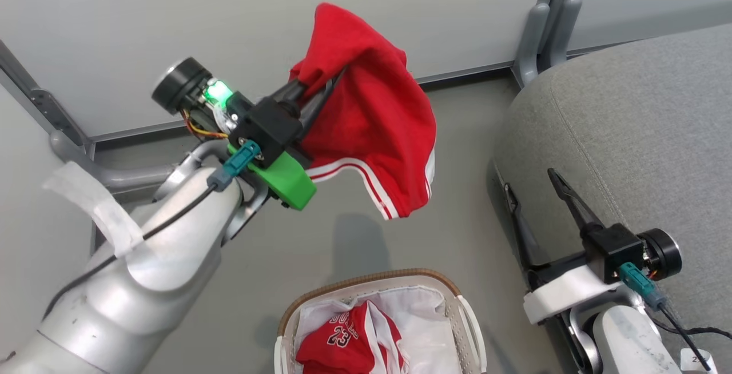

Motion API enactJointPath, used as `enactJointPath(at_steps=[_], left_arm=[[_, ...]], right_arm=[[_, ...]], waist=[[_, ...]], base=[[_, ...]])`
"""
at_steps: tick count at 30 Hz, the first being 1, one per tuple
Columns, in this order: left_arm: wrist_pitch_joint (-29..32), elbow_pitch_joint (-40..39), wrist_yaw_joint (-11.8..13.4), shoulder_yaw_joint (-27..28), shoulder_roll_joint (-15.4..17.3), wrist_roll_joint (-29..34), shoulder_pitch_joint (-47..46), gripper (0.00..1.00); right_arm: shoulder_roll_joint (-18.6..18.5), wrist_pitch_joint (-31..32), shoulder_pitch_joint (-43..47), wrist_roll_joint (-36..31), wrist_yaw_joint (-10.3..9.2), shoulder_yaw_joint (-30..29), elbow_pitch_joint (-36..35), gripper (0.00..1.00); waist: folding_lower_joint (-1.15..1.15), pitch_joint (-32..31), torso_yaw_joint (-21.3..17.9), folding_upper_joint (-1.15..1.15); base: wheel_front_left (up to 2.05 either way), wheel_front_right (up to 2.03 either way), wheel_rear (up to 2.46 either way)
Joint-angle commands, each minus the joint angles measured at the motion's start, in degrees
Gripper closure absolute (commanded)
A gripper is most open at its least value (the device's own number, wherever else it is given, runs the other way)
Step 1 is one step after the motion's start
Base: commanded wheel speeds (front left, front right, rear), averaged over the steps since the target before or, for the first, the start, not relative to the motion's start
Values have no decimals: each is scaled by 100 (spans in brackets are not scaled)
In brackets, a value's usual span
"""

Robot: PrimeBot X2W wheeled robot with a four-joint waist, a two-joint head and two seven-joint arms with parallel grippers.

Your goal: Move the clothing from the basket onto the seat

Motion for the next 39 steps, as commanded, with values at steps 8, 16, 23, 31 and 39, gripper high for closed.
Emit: enactJointPath(at_steps=[8, 16, 23, 31, 39], left_arm=[[37, 155, 7, -199, 25, -310, -834, 100], [129, 127, 8, -519, -67, -502, -1321, 100], [193, -25, 8, -778, -149, -701, -1496, 100], [233, -290, 9, -1000, -195, -860, -1414, 100], [259, -480, 18, -1120, -148, -987, -1185, 100]], right_arm=[[-21, -28, -135, -230, -5, 480, 67, 0], [-22, -28, -426, -572, -5, 758, 491, 0], [-22, -28, -751, -787, -5, 727, 793, 0], [-24, -28, -1040, -886, -5, 557, 828, 0], [-22, -27, -1130, -743, -5, 569, 470, 0]], waist=[[1, -129, 124, 0], [1, -167, 354, 0], [1, -189, 542, 0], [1, -271, 689, 0], [1, -335, 702, 0]], base=[[0, 0, 0], [0, 0, 0], [0, 0, 0], [0, 0, 0], [0, 0, 0]])
